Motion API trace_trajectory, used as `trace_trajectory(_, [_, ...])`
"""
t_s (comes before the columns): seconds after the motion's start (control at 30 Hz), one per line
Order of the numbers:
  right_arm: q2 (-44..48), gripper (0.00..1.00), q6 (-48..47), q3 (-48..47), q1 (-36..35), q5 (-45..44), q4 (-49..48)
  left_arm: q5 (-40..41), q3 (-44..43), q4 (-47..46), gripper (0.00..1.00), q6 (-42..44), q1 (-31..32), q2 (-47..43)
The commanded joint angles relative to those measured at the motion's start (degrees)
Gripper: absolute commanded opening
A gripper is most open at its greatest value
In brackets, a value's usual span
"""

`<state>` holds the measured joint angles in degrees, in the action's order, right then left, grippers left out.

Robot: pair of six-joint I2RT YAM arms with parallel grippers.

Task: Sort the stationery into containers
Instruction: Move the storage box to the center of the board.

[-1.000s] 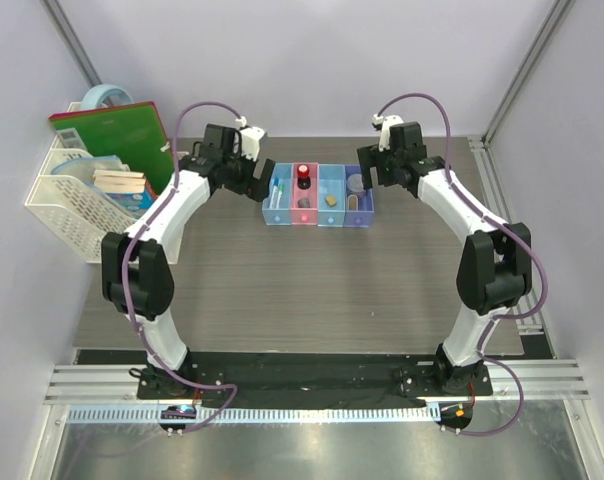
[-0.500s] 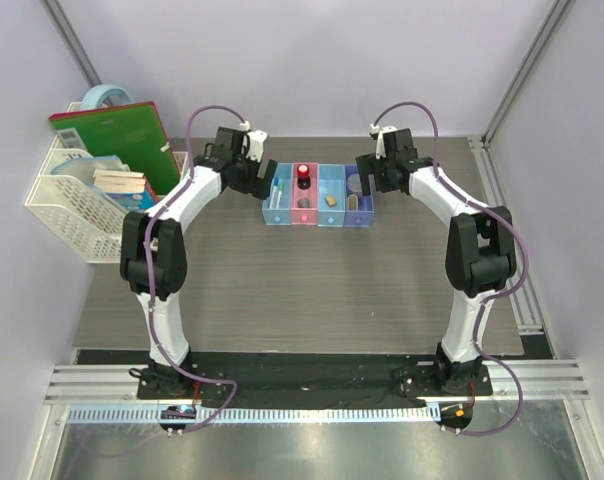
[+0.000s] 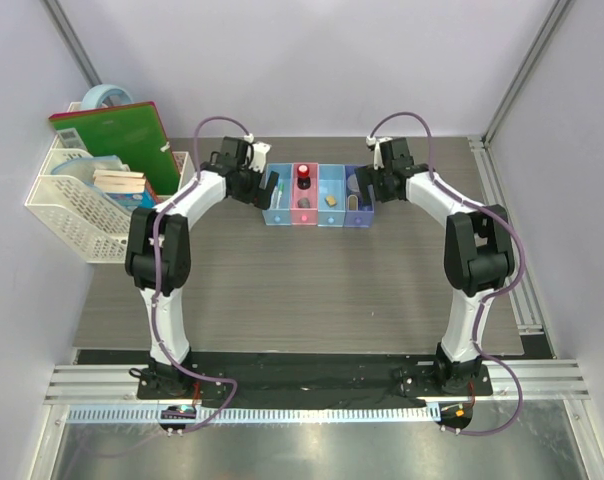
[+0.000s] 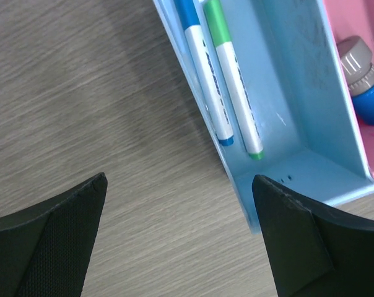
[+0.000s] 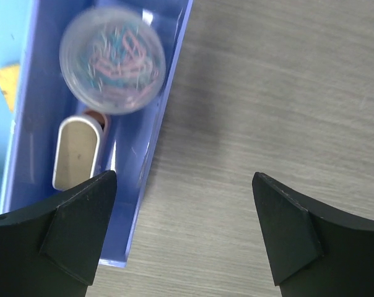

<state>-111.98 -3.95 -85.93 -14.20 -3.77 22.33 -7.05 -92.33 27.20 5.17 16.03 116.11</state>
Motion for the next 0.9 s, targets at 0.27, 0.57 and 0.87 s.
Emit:
trace_trajectory(0.27, [4.0, 0.96, -0.7, 7.5, -3.3, -2.0, -1.3, -2.9, 6.5, -1.4, 1.00, 2.4, 2.9, -4.1])
trace_trajectory(0.57, [10.0, 0.96, 0.0, 14.7, -5.2, -2.1, -1.7, -3.4, 11.4, -0.5, 1.00, 2.2, 3.6, -8.9])
trace_trajectory(0.87, [15.0, 0.96, -0.8, 19.8, -6.5, -4.2, -3.3, -3.2, 12.2, 0.8, 1.00, 1.8, 3.6, -12.9])
